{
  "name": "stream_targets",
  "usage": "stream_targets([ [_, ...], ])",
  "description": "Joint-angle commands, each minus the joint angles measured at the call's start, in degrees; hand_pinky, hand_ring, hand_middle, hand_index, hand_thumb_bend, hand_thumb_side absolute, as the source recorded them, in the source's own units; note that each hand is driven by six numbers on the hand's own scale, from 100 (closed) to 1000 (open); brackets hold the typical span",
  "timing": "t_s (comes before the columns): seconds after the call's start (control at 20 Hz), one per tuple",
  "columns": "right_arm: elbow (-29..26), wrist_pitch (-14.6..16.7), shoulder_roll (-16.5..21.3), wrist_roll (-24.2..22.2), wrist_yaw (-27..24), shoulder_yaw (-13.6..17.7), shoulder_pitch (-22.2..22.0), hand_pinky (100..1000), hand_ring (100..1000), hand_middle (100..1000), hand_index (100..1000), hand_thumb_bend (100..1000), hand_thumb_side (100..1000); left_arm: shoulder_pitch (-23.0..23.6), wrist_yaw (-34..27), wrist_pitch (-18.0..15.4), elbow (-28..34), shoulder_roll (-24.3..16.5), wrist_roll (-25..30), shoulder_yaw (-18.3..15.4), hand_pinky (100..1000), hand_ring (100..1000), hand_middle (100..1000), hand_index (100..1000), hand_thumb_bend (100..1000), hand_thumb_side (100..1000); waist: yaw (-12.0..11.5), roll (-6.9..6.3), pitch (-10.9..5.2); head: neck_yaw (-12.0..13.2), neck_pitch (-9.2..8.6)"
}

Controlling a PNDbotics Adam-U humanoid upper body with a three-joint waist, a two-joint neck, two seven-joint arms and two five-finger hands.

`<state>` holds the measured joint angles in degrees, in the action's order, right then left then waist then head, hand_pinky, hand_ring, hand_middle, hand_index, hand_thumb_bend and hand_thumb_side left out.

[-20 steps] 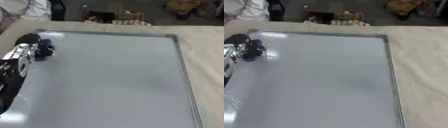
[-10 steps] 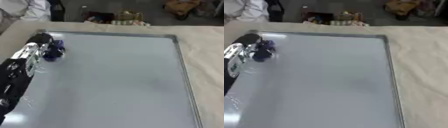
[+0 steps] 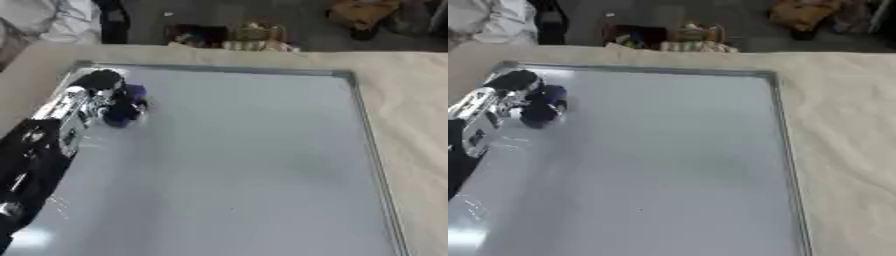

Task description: Wipe the whiteboard clean with a brush.

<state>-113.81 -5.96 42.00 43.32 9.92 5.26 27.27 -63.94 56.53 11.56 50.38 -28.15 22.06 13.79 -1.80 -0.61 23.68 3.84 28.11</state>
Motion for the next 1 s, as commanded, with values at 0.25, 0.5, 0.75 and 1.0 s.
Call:
stream_targets([
  [0.25, -0.79, 0.09, 1.25, 0.18, -0.31, 0.59, 0.77, 787, 792, 724, 801, 100, 1000, 1.37, -4.16, -3.23, 6.14, -1.94, 0.73, 3.93, 496, 481, 282, 367, 165, 555, 0.12, -0.21, -1.7, -0.88, 0.47],
  [0.5, -0.79, 0.08, 1.31, 0.09, -0.3, 0.51, 0.8, 787, 792, 724, 800, 100, 1000, 2.86, -7.13, -5.25, 10.67, -3.79, 2.47, 5.72, 493, 477, 277, 352, 166, 543, 0.04, -0.36, -1.91, -2.14, 0.66],
  [0.75, -0.79, 0.06, 1.34, 0.11, -0.27, 0.52, 0.79, 786, 791, 724, 800, 100, 1000, 4.77, -11.08, -6.14, 15.52, -6.02, 4.85, 7.71, 489, 472, 273, 345, 171, 533, 0.05, -0.46, -2.04, -3.09, 0.76],
  [1.0, -0.79, 0.05, 1.31, 0.12, -0.28, 0.48, 0.83, 786, 791, 724, 800, 100, 1000, 7.03, -15.15, -6.59, 22.0, -8.67, 4.86, 9.77, 480, 464, 265, 343, 175, 537, 0.03, -0.49, -2.07, -3.97, 0.68],
])
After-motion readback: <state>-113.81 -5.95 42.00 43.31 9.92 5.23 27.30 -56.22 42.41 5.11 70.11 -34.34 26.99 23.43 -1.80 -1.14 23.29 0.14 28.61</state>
